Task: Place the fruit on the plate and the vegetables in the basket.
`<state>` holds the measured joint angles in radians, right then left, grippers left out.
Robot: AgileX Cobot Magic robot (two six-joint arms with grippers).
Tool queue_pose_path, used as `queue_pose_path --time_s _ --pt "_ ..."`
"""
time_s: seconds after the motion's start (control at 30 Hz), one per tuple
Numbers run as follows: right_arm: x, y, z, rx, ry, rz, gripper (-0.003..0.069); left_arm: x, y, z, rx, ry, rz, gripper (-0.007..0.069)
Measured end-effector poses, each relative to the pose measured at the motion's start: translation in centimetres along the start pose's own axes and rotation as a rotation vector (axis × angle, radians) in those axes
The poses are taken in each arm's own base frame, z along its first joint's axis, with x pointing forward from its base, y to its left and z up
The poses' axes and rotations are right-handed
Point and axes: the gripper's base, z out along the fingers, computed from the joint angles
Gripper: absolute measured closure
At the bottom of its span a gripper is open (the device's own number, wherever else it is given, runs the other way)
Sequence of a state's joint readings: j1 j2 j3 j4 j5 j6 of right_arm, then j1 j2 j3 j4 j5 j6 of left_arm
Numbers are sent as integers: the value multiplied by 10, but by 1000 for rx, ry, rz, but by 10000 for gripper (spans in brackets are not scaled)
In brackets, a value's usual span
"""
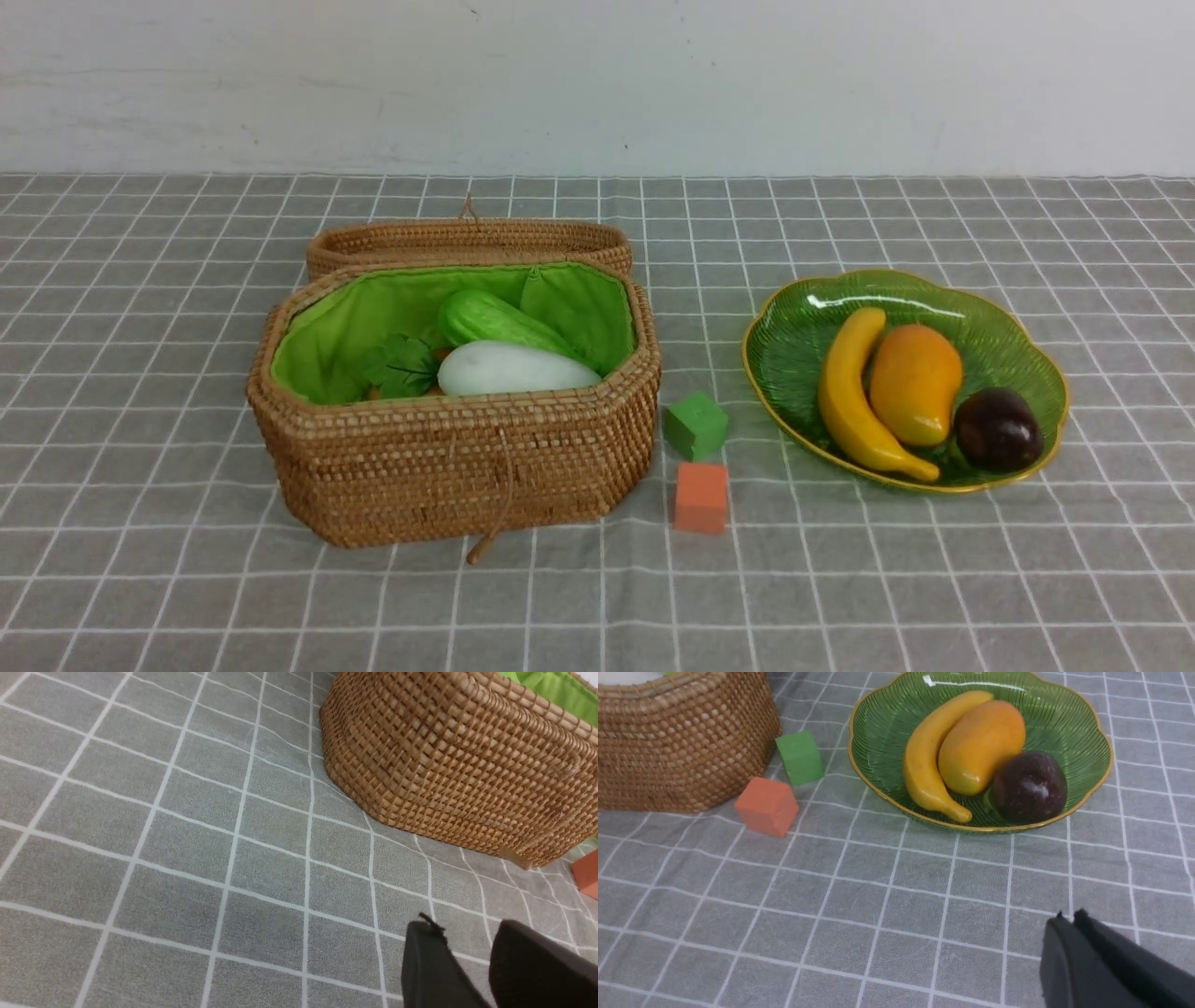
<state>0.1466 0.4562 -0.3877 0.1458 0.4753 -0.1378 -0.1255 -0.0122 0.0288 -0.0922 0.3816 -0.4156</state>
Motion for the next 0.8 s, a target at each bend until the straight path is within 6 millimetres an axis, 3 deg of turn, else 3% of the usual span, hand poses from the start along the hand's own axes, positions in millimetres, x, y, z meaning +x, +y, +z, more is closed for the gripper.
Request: queue_pose_path --time_s 0.17,0.27,0.37,0.5,0.8 --pt "16 -6 -20 100 -115 40 666 0 0 0 0 0 0 425" --pt "39 -7 -27 157 -206 53 665 0 0 0 0 0 0 425" --pt "66 -7 -20 169 -234 54 663 0 0 0 0 0 0 425" --pt "105 -9 1 173 -134 67 660 0 0 0 0 0 0 425" --pt "104 -10 2 179 -165 65 655 0 0 0 -1 3 0 418"
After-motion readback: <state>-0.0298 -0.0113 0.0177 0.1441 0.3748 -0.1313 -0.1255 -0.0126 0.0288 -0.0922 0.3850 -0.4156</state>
